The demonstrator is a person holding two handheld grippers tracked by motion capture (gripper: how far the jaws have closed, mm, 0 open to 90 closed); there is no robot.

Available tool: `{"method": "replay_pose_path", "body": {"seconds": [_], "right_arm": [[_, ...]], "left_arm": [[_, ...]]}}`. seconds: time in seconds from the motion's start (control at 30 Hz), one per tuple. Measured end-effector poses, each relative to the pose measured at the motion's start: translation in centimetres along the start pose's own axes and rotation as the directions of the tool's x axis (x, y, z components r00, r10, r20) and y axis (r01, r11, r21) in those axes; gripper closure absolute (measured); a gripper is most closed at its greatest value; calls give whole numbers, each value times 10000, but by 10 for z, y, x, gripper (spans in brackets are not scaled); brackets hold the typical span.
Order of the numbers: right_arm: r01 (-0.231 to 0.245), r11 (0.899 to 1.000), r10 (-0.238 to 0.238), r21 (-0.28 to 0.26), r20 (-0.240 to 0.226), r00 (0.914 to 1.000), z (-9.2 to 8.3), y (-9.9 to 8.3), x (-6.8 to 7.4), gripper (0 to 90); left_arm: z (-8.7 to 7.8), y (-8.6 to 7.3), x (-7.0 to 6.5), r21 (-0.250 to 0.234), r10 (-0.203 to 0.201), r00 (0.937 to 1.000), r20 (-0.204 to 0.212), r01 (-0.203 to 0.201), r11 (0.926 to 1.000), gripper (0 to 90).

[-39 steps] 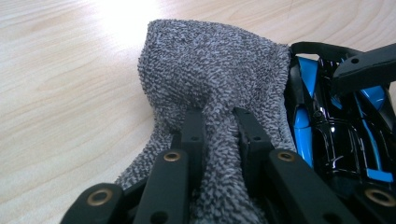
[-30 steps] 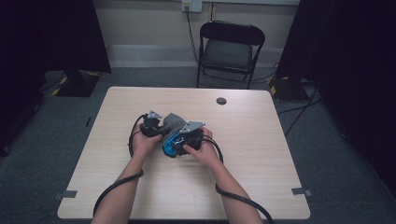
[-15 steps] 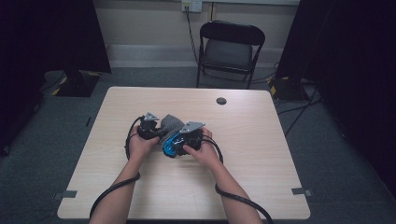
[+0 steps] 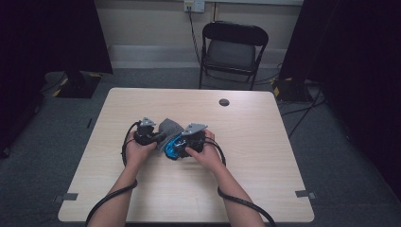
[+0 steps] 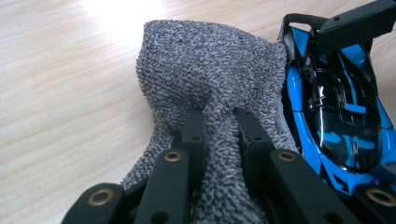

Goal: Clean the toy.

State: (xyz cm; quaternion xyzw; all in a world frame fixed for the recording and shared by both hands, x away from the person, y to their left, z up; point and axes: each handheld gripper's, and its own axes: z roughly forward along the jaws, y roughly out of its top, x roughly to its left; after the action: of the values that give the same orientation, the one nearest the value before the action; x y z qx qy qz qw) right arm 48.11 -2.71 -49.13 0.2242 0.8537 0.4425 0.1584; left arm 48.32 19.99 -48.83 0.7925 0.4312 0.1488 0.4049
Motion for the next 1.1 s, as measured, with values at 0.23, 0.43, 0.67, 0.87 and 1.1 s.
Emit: {"method": "replay_pose_path", "body": {"seconds": [0.23, 0.43, 0.67, 0.87, 1.1], "right_arm": [[9, 10000, -9, -35, -6, 10000, 0, -1, 0, 138], [2, 10000, -2, -21, -2, 10000, 0, 0, 0, 138], [-2, 10000, 2, -29, 2, 10000, 0, 0, 1, 138], [-2, 10000, 2, -38, 4, 10000, 0, 0, 1, 138], [-6, 10000, 6, -35, 16, 10000, 0, 0, 1, 138]], "left_arm": [[-8, -5, 0, 113, 109, 9999, -14, -109, 9999, 762], [-13, -10, 0, 79, 63, 10000, 28, -64, 9999, 762], [-19, -15, -1, 33, 99, 10000, -15, -99, 9999, 761], [-24, -20, 0, 45, 116, 9999, 69, -116, 9999, 761], [-31, -25, 0, 32, 202, 9998, 69, -202, 9998, 761]]}}
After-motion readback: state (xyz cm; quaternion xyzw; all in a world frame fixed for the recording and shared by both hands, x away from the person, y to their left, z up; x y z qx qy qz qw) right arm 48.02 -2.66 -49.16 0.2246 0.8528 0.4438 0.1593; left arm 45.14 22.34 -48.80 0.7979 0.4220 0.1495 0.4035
